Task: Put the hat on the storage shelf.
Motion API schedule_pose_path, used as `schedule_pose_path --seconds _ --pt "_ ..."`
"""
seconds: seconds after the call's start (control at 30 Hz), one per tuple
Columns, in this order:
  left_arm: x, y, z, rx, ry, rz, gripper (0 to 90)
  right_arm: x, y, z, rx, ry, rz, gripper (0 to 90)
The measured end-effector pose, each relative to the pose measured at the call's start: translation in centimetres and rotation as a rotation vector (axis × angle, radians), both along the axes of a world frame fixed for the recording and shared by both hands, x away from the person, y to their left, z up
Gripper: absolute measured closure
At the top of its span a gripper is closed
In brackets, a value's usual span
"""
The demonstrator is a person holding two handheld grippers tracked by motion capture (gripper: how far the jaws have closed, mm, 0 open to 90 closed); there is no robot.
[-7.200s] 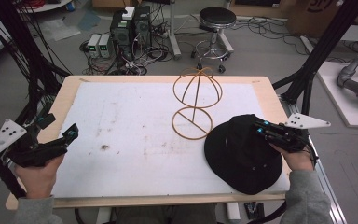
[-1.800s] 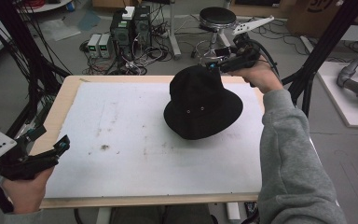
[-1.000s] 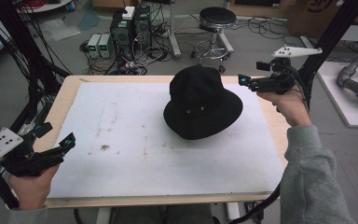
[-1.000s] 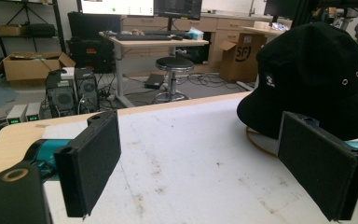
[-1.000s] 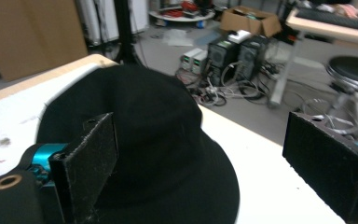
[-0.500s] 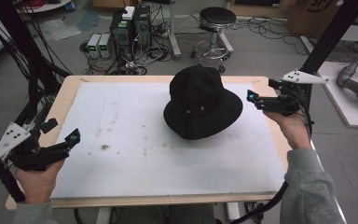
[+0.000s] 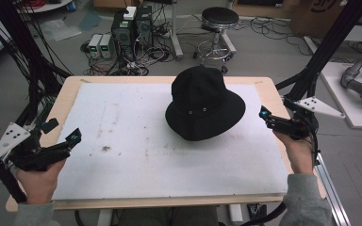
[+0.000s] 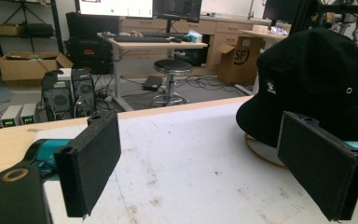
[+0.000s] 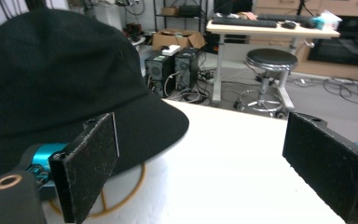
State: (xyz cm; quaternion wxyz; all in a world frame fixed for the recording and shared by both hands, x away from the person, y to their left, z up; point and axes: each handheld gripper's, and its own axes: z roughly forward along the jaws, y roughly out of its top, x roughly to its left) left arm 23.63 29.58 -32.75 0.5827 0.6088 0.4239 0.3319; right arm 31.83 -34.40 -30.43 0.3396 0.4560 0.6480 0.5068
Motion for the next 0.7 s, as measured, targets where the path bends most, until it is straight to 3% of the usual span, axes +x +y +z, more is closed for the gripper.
schedule_pose_path --seconds 0.2,0.4,0.47,0.7 --pt "0.3 -0.1 0.0 -0.005 0.000 -0.001 14.1 -2.2 -0.9 -2.1 0.003 -0.005 -0.042 10.2" --pt "0.8 -0.2 -0.1 -0.006 0.006 0.000 14.1 -3.1 -1.3 -3.5 0.024 -0.029 -0.056 10.2" --pt "0.9 -0.3 -0.2 0.000 0.005 -0.003 14.1 -3.0 -1.3 -3.6 0.015 -0.007 -0.058 10.2" --pt "1.1 -0.4 -0.3 -0.003 0.014 -0.003 14.1 -3.4 -1.5 -3.5 0.018 -0.036 -0.043 10.2"
